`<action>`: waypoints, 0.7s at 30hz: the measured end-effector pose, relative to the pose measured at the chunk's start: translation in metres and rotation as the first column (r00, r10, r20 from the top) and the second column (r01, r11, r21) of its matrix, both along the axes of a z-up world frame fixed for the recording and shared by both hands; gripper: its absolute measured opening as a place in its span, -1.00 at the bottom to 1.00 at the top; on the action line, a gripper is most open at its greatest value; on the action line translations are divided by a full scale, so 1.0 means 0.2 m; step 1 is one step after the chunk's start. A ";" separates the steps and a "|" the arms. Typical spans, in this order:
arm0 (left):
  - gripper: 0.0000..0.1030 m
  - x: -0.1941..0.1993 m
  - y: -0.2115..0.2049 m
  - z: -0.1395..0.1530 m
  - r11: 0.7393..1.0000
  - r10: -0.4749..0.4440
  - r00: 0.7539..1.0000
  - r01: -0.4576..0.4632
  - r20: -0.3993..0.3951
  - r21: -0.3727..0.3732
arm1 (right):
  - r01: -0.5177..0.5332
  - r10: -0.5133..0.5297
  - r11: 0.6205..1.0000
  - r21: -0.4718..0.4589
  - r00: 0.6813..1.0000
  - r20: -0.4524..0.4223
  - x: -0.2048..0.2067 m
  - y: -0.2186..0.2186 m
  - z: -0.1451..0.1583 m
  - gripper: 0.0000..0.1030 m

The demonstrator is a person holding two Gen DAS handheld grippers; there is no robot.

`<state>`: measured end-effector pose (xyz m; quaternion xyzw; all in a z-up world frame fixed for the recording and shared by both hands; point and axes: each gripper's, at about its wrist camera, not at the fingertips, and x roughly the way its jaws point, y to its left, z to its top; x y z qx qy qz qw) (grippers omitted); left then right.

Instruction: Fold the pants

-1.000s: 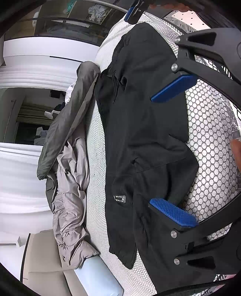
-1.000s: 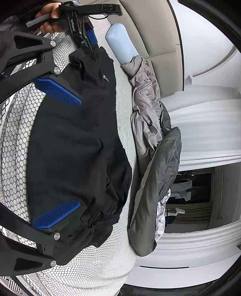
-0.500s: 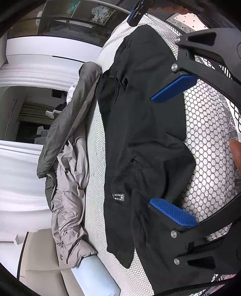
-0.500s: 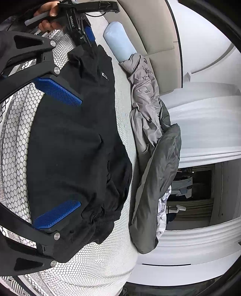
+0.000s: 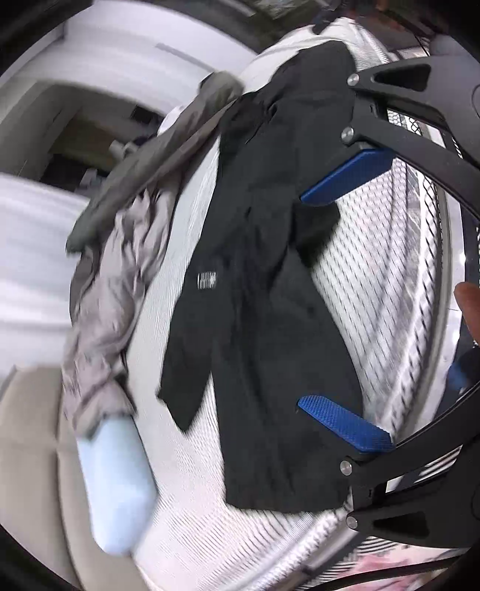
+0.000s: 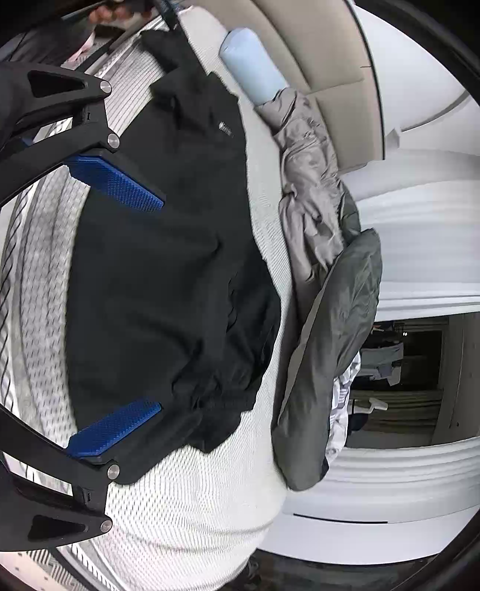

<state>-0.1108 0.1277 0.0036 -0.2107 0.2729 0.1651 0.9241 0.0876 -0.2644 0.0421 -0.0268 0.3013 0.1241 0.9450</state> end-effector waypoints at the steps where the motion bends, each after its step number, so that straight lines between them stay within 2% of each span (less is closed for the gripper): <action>1: 0.98 -0.04 0.05 -0.01 1.000 0.022 1.000 -0.022 0.000 -0.021 | 0.005 -0.005 1.000 0.003 1.000 0.009 -0.01 -0.03 -0.01 1.00; 4: 0.98 -0.16 0.20 -0.05 0.991 0.087 0.996 -0.086 0.002 -0.105 | 0.040 -0.040 0.999 0.006 0.999 0.013 -0.01 -0.11 -0.04 1.00; 7: 0.98 -0.24 0.29 -0.11 0.982 0.127 0.992 -0.128 -0.014 -0.140 | 0.052 -0.053 0.996 0.071 0.998 0.024 -0.03 -0.18 -0.05 1.00; 11: 0.69 -0.31 0.39 -0.22 0.962 0.122 0.991 -0.133 -0.059 -0.241 | 0.079 -0.082 0.990 0.114 0.996 0.027 -0.04 -0.23 -0.05 1.00; 16: 0.57 -0.34 0.50 -0.39 0.921 0.090 0.992 -0.116 -0.088 -0.371 | 0.091 -0.095 0.987 0.131 0.995 0.025 -0.04 -0.22 -0.05 1.00; 18: 0.53 -0.33 0.52 -0.44 0.904 0.081 0.991 -0.116 -0.102 -0.411 | 0.096 -0.098 0.985 0.141 0.995 0.008 -0.04 -0.21 -0.06 1.00; 20: 0.29 -0.31 0.55 -0.48 0.889 0.102 0.990 -0.133 -0.095 -0.438 | 0.100 -0.101 0.983 0.153 0.995 -0.001 -0.04 -0.20 -0.07 1.00; 21: 0.27 -0.32 0.56 -0.47 0.893 0.118 0.989 -0.143 -0.085 -0.427 | 0.102 -0.102 0.983 0.154 0.995 -0.006 -0.04 -0.19 -0.08 1.00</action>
